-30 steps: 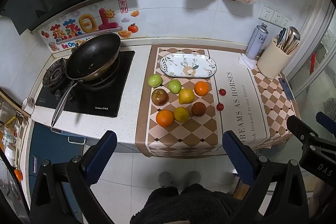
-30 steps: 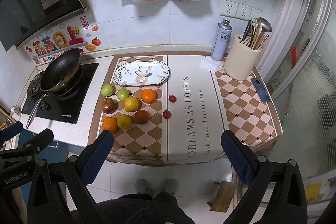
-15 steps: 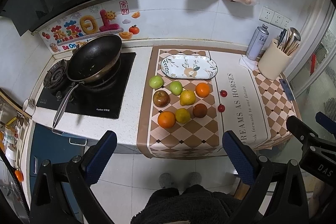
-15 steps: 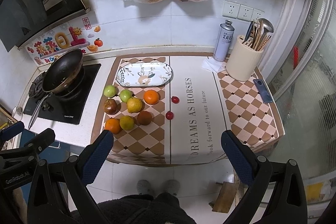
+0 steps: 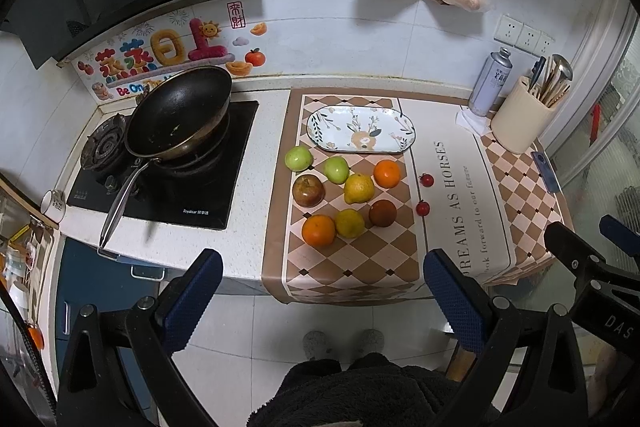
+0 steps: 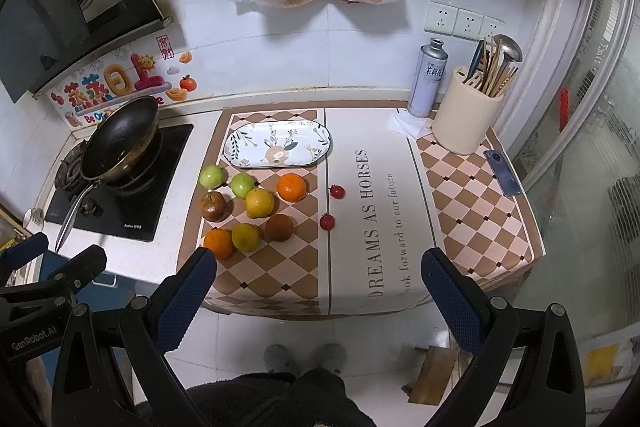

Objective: Organize fruits

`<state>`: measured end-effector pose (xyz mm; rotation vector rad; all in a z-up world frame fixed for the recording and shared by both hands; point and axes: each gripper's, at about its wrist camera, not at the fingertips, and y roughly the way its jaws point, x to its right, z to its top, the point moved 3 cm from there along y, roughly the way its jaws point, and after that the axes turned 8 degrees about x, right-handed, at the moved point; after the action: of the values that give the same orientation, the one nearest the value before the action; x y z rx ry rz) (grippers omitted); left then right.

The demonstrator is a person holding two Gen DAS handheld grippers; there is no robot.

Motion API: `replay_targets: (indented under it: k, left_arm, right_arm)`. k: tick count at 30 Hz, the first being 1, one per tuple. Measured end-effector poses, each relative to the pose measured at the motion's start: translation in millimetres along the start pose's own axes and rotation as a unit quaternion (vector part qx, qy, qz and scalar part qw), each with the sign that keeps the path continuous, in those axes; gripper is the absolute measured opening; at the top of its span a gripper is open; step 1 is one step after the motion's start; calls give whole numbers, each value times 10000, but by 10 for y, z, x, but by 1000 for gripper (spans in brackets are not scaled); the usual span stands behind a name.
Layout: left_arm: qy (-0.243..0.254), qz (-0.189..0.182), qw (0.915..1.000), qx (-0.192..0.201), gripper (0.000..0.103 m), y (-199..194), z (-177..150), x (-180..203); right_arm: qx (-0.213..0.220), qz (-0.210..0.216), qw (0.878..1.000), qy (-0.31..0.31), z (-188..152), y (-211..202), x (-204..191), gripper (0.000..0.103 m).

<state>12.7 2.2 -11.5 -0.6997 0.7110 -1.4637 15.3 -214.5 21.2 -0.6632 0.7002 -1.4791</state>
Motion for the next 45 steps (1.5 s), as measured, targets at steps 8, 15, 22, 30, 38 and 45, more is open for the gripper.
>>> replay_targets:
  k: [8, 15, 22, 30, 38, 45]
  left_arm:
    - [-95, 270, 9966, 768, 103, 207, 137, -331]
    - [-2, 770, 9940, 782, 103, 784, 176, -721]
    - [-236, 791, 9966, -18, 103, 1588, 199, -887]
    - [-831, 469, 9825, -1599, 99, 2850, 132, -913]
    - [-1420, 272, 9555, -2570, 94, 3656, 73, -890]
    - [-1468, 52, 9441, -2953, 94, 4006, 24, -782]
  right_arm:
    - [373, 62, 9991, 212, -20, 219, -136, 103]
    - [-72, 218, 9981, 574, -138, 893, -219, 103]
    - [-869, 649, 9902, 881, -226, 1893, -219, 103]
    - [-1977, 1433, 9637, 1080, -284, 3375, -503, 100]
    - [-2774, 1694, 9411, 928, -420, 4399, -897, 92]
    - [-3042, 1779, 9335, 660, -512, 4705, -1029, 66]
